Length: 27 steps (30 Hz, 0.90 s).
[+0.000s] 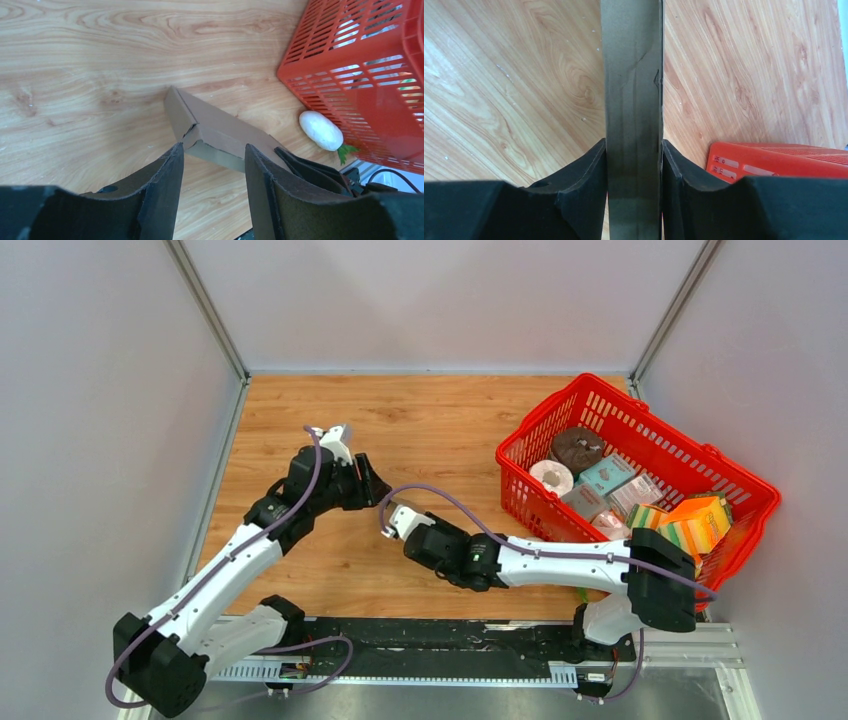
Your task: Fold the paper box
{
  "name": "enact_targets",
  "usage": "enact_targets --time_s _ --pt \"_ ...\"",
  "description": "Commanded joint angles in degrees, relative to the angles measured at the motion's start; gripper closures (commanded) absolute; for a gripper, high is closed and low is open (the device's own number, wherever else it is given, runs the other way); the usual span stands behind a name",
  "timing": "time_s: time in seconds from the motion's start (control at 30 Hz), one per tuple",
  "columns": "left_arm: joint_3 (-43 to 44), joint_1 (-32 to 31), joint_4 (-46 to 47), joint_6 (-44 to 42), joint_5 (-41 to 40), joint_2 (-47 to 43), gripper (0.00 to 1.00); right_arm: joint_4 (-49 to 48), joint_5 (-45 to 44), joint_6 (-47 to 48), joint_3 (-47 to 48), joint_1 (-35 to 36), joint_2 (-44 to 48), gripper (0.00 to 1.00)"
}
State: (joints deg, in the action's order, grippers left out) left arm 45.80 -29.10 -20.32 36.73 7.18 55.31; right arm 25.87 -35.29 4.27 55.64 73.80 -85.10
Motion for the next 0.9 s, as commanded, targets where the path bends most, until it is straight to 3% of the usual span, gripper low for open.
enact_targets --time_s 0.0,0.2,0.37,0.53,0.6,0.7,0.87 --pt "2.5 0.2 0.1 -0.8 1.2 3.3 0.44 -1.2 3.0 -1.3 0.1 -2.2 2.0 0.61" --pt "1.6 0.2 -1.1 -0.7 -1.4 1.0 0.55 -0.9 7.7 -2.4 0.5 -5.0 3.8 0.67" --pt "-4.3 0.2 0.2 0.7 -7.0 -8.5 0.55 0.0 12.1 -3.6 2.0 -6.4 4.4 0.68" --pt "-5.5 0.2 -6.6 2.7 -10.5 -17.1 0.53 -0.2 19.0 -3.7 3.2 -6.9 5.4 0.71" --pt "-5.0 0.2 -9.3 3.1 -10.6 -19.5 0.55 -0.2 23.1 -3.9 4.2 -7.9 5.4 0.71" --pt "-5.4 0.2 -9.7 -0.2 -7.9 -22.2 0.65 0.2 29.8 -3.9 5.4 -9.9 5.0 0.72" --pt "-7.7 0.2 -8.4 -6.4 -5.8 -22.1 0.64 3.6 34.4 -1.7 8.3 -11.6 1.0 0.72"
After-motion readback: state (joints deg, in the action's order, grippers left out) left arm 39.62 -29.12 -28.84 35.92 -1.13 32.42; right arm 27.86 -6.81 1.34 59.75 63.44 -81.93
